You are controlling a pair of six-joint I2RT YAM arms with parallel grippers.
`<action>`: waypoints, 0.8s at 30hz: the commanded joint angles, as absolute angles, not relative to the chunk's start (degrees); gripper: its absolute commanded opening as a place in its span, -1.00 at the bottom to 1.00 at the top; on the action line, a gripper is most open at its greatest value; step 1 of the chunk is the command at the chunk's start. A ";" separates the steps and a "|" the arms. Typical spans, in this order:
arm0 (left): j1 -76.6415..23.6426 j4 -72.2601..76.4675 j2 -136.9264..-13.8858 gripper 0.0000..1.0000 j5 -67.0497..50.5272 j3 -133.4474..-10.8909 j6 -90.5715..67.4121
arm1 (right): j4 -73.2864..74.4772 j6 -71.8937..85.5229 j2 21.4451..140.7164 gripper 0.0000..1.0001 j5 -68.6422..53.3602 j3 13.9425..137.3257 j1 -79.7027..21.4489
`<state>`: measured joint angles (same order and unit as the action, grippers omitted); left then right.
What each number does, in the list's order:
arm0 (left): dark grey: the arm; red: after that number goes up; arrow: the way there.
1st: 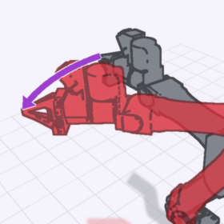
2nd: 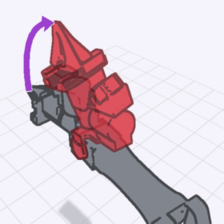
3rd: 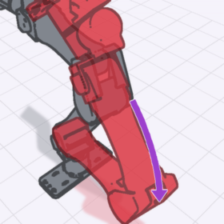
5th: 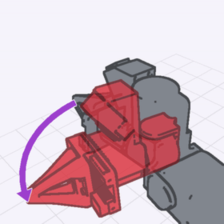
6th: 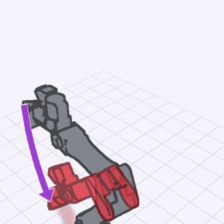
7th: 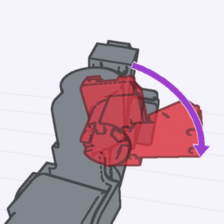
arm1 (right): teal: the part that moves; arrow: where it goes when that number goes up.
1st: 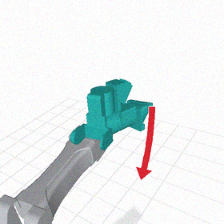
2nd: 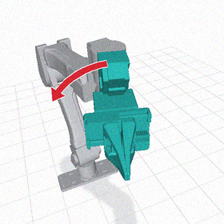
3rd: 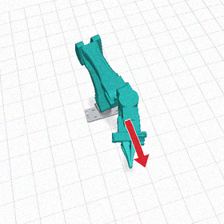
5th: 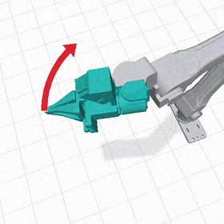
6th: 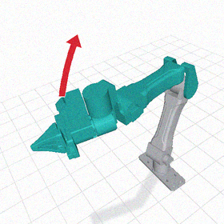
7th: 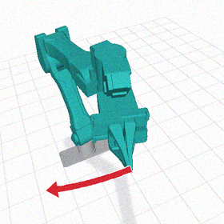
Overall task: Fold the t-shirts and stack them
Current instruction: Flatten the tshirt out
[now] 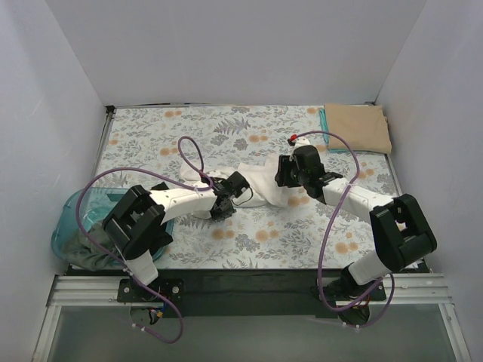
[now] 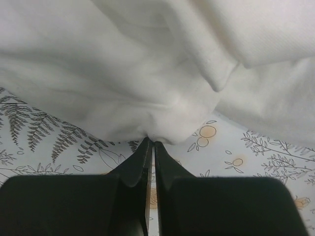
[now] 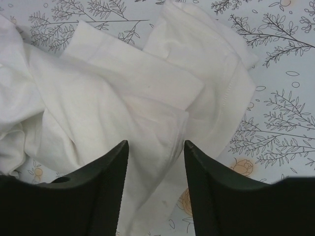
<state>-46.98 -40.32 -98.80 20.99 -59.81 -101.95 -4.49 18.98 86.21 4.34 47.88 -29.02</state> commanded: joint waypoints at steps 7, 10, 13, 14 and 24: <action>-46.14 -47.81 -89.83 -1.00 34.36 -58.54 -105.29 | -4.75 17.49 85.17 -0.97 6.68 49.66 -29.36; -45.88 -50.35 -86.49 -1.00 36.90 -59.32 -106.52 | -4.75 15.39 82.28 -0.97 6.86 49.31 -29.36; -45.88 -53.95 -82.90 -1.00 40.06 -61.25 -107.05 | -4.31 13.19 77.63 -0.97 7.38 48.96 -29.27; -45.70 -54.92 -81.92 -1.00 41.12 -62.22 -107.22 | -3.52 11.88 76.22 -0.97 8.17 49.13 -29.35; -45.35 -57.16 -66.55 -1.00 51.42 -81.73 -99.25 | 8.42 3.70 53.55 -0.97 20.56 56.85 -29.35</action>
